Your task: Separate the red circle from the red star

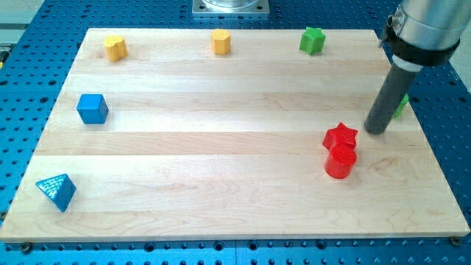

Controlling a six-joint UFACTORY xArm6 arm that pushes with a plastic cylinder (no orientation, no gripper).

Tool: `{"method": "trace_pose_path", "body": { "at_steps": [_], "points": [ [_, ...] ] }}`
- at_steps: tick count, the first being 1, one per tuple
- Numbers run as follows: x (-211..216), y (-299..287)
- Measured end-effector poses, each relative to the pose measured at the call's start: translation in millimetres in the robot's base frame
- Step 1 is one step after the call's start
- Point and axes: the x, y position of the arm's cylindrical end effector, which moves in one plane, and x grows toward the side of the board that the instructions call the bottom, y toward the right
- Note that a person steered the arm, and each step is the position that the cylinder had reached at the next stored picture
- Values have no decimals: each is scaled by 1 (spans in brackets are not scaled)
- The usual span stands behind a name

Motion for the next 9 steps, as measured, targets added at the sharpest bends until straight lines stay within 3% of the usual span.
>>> {"method": "trace_pose_path", "body": {
  "at_steps": [1, 2, 3, 4, 5, 6, 9],
  "points": [
    [-1, 81],
    [-67, 102],
    [-70, 27],
    [-66, 2],
    [-2, 36],
    [36, -19],
    [85, -147]
  ]
}}
